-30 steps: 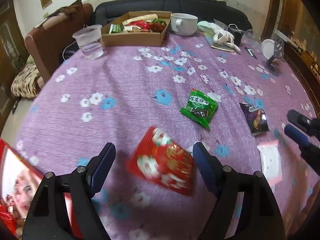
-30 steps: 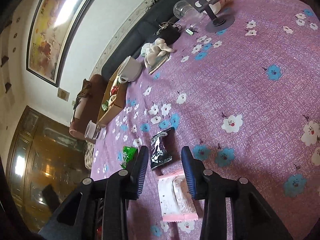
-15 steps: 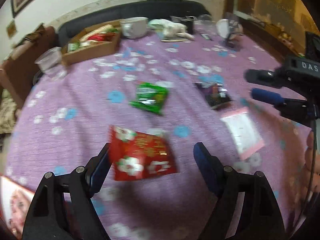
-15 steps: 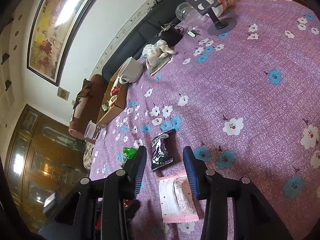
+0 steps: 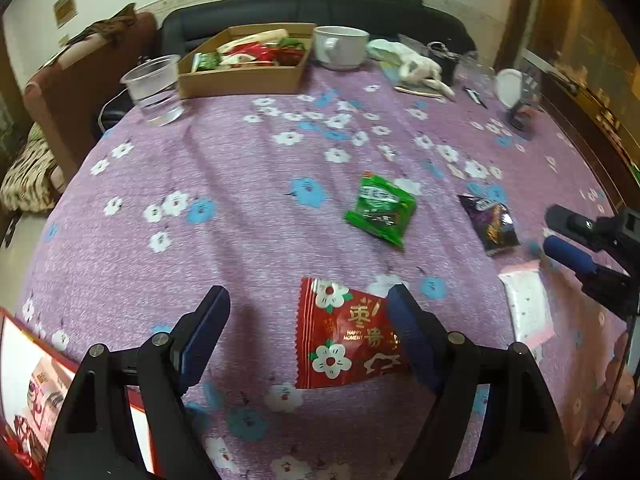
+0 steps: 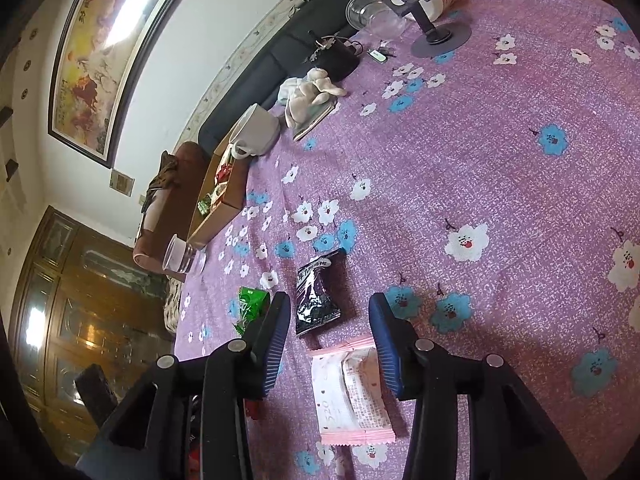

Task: Organize snacks
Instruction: 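Grasp a red flower-print packet with the left tool while the right tool grasps a pink packet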

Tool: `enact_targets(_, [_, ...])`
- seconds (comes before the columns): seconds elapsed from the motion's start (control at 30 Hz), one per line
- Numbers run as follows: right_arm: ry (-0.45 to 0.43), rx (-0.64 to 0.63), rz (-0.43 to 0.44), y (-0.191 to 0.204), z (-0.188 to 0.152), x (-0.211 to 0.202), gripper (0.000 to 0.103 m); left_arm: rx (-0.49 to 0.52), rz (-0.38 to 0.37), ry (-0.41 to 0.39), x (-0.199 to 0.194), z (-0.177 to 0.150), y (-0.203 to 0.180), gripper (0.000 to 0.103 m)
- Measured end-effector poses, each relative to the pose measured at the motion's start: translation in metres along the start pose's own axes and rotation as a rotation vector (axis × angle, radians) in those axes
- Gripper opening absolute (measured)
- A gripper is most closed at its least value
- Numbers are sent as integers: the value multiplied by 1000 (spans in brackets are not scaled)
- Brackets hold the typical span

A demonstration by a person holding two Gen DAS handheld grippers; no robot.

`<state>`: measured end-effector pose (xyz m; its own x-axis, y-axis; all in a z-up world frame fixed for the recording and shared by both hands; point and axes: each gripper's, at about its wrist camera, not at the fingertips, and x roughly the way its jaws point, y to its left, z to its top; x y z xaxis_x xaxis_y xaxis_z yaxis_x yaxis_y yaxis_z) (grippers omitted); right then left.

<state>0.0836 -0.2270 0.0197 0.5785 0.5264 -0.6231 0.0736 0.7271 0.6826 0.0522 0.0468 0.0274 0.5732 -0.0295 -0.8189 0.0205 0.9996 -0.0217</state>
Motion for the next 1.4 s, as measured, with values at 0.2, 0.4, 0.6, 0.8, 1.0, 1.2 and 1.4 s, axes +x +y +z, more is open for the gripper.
enact_targets(0.2, [19,4,2,-1,0,3,45,81,-72,31,7,-3,-18,82])
enact_targets(0.4, [103,-45,-53,2,1,7,45,203,-40,17,10,-16,-41,82])
enact_targets(0.6, [164,-142,-170,13,-6,6,45,139,-50,16,9,-7,-29,82])
enact_targets(0.8, [233,-302,-280,37,-30,22,45,-56,-109,78,20,-1,-6,82])
enact_targets(1.0, [214,-431,-354,51,-44,28,47,-117,-118,85,20,0,-6,82])
enact_targets(1.2, [197,-538,-425,59,-54,32,42,66,-32,58,21,-10,-28,82])
enact_targets(1.4, [179,-500,-421,54,-46,29,39,145,-75,23,15,-12,-33,62])
